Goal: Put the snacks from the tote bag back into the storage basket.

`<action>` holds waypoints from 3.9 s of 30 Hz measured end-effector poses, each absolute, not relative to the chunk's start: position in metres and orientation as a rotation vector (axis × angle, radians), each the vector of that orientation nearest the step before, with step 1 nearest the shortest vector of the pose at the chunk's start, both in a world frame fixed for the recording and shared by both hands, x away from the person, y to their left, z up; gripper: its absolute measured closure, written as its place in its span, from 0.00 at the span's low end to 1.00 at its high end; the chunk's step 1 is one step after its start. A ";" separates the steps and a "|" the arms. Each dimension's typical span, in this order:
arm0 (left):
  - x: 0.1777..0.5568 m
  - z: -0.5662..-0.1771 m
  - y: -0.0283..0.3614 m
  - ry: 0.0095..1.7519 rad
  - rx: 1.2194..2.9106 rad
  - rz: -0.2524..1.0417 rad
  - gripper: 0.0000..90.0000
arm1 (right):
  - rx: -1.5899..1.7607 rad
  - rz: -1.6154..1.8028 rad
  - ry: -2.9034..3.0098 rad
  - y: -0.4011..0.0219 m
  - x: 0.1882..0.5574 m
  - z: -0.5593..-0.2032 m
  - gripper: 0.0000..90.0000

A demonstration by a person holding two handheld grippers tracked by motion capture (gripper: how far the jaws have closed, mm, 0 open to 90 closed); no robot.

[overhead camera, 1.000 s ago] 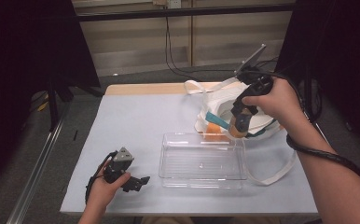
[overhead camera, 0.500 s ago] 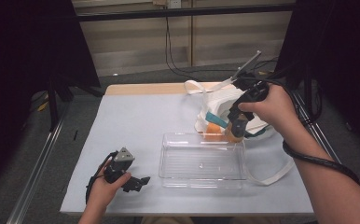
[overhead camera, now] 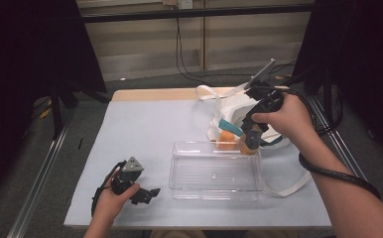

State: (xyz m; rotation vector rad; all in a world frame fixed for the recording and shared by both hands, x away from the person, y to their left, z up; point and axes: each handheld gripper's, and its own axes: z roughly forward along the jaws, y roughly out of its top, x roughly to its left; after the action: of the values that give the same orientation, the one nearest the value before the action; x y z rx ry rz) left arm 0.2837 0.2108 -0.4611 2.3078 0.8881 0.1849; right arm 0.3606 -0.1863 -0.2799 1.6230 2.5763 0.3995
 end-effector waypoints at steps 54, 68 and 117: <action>0.284 -0.462 0.211 0.886 2.308 0.218 0.04 | 1.599 0.394 2.617 -0.179 0.356 -0.296 0.34; 0.284 -0.462 0.211 0.891 2.302 0.199 0.04 | 1.617 0.361 2.611 -0.179 0.356 -0.307 0.34; 0.284 -0.464 0.210 0.888 2.317 0.196 0.04 | 1.663 0.346 2.604 -0.184 0.352 -0.331 0.34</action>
State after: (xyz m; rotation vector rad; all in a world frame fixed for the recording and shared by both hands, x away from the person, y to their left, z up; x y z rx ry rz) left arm 0.2837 0.2103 -0.4644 2.3171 0.8882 0.1962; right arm 0.3524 -0.1843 -0.3311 1.6634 2.6044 0.3457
